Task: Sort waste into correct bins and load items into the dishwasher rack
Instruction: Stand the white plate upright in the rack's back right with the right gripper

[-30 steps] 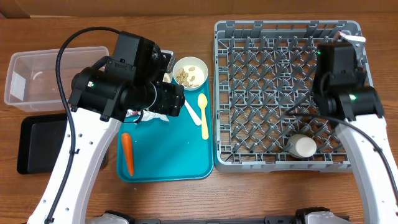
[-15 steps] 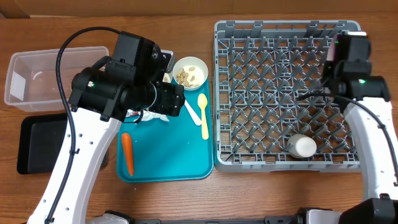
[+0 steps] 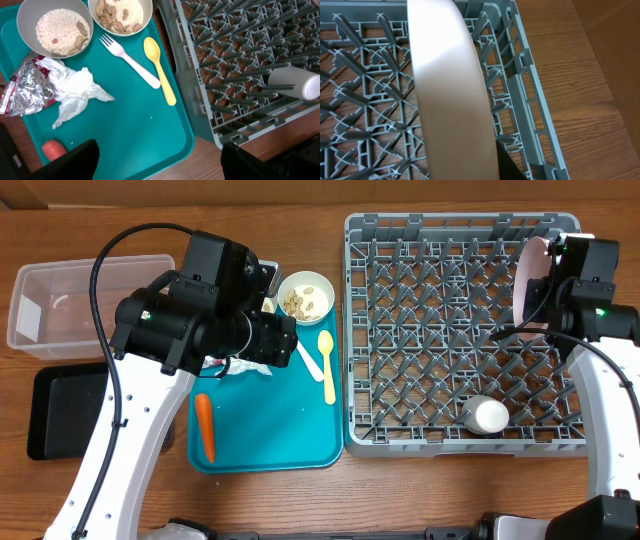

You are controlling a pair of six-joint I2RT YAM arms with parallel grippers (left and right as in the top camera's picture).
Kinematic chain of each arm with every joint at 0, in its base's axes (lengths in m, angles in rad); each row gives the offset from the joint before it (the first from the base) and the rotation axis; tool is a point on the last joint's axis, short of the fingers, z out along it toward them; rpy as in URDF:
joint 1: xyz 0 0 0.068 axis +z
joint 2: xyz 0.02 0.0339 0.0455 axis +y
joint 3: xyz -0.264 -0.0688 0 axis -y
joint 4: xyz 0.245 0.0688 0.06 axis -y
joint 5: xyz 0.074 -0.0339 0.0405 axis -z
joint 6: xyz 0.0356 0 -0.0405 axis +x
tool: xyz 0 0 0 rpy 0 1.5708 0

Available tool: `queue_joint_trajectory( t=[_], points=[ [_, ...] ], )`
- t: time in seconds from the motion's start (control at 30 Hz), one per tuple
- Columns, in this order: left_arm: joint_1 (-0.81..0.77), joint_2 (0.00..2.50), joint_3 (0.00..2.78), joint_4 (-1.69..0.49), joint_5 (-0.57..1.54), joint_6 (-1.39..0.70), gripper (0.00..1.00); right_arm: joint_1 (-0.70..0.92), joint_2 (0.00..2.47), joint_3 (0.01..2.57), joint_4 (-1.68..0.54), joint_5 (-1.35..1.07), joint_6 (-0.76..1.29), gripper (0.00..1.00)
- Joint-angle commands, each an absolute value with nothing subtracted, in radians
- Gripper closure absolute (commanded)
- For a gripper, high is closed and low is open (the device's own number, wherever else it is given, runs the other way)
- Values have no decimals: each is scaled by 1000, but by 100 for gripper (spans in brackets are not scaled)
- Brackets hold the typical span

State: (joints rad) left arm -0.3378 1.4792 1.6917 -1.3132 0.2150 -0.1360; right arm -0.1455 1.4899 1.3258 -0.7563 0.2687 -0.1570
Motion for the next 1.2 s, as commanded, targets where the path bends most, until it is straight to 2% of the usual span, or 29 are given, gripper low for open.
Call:
queue_joint_trajectory(
  t=[0.0,0.37,0.67,0.7,0.77,0.83,0.9,1.07,1.17],
  points=[
    [-334,1470,1716,-1317,210,-135,19,-130,1465,1343,-743,243,-134,96],
    [-334,1470,1716,-1320,210,-136,18,-125,1412,1344,-755,178,-132,96],
    [-334,1470,1716,-1331,210,-136,18,-125,1532,1341,-781,130,-131,95],
    [-334,1470,1716,-1331,210,-135,18,-125,1545,1341,-778,131,-132,91],
    [-334,1470,1716,-1335,210,-135,18,-125,1562,1341,-773,159,-131,73],
    [-334,1470,1716,-1341,210,-135,17,-125,1562,1341,-768,175,-131,70],
    [-334,1470,1716,-1343,210,-135,16,-125,1549,1346,-759,175,-131,59],
    [-334,1470,1716,-1343,210,-135,12,-124,1484,1383,-785,172,-118,48],
    [-334,1470,1716,-1343,208,-135,2,-125,1414,1422,-832,171,-80,42]
  ],
)
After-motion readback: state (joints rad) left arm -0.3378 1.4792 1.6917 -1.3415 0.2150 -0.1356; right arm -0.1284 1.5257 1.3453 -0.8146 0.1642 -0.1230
